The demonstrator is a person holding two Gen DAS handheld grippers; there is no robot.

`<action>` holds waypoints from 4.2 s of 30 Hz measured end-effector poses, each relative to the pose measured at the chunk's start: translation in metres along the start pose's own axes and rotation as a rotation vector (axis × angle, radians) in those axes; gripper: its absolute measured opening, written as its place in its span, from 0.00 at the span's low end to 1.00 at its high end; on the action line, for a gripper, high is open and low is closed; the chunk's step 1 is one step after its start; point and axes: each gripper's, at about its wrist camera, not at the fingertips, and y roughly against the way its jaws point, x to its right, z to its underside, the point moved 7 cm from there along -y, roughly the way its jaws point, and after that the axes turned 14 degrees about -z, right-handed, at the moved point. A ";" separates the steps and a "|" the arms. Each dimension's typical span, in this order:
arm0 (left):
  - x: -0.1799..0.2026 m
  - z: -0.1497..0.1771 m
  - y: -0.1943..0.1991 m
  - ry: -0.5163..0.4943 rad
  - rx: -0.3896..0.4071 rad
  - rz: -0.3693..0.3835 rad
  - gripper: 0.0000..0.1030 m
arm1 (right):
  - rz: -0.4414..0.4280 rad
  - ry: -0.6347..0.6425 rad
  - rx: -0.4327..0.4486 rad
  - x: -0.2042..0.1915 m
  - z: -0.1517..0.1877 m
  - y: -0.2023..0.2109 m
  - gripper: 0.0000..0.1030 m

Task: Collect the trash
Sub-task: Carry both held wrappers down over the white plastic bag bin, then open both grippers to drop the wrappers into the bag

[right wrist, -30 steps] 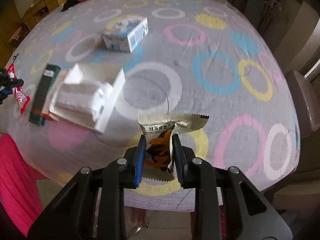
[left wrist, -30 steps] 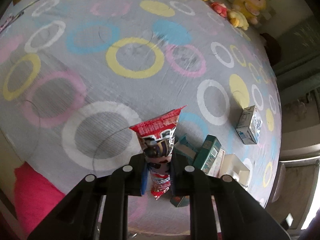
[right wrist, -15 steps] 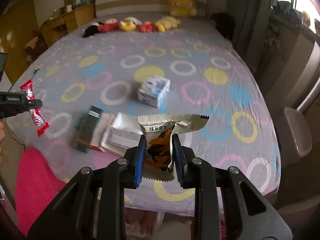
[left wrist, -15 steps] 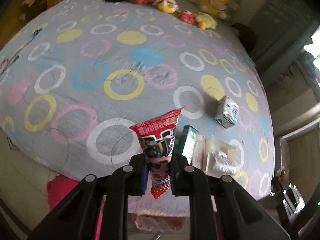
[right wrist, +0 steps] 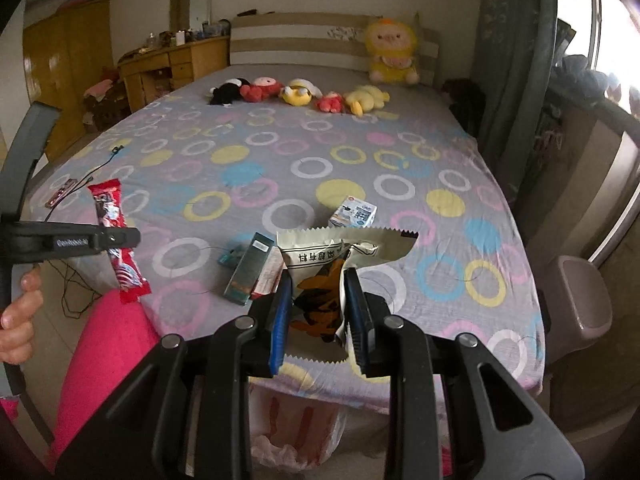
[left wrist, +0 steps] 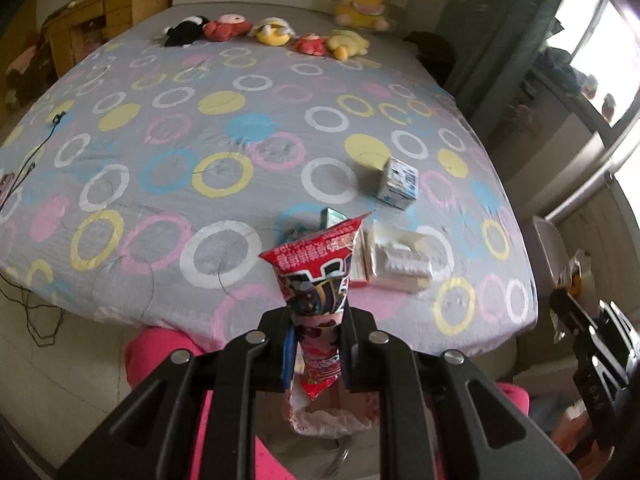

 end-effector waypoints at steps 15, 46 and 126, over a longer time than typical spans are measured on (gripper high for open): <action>0.037 0.076 0.013 -0.127 -0.023 0.011 0.16 | -0.058 -0.064 -0.014 -0.036 0.053 0.022 0.26; 0.086 0.163 -0.094 -0.215 -0.237 0.004 0.16 | -0.088 -0.250 -0.213 -0.012 0.153 -0.052 0.26; 0.106 0.229 -0.254 -0.254 -0.558 -0.079 0.17 | -0.176 -0.627 -0.528 0.047 0.256 -0.219 0.25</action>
